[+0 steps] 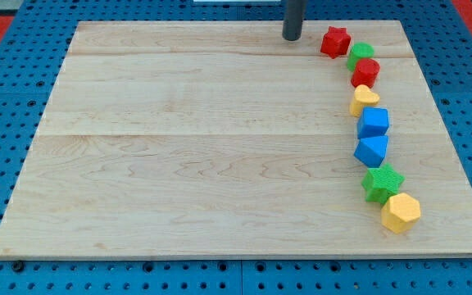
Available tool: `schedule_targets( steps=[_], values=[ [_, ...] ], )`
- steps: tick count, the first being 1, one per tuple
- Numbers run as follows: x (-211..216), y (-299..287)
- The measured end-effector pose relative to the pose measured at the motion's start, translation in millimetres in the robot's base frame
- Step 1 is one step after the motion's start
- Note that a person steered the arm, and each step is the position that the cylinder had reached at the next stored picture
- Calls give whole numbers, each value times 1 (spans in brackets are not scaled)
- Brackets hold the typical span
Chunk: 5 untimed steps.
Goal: Push the red star above the green circle
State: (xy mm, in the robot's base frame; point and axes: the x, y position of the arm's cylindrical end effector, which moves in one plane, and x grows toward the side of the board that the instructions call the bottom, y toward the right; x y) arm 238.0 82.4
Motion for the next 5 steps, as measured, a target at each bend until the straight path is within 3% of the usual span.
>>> schedule_targets(
  steps=[1, 3, 5],
  values=[
    [32, 19],
    [-7, 88],
    [-25, 14]
  ],
)
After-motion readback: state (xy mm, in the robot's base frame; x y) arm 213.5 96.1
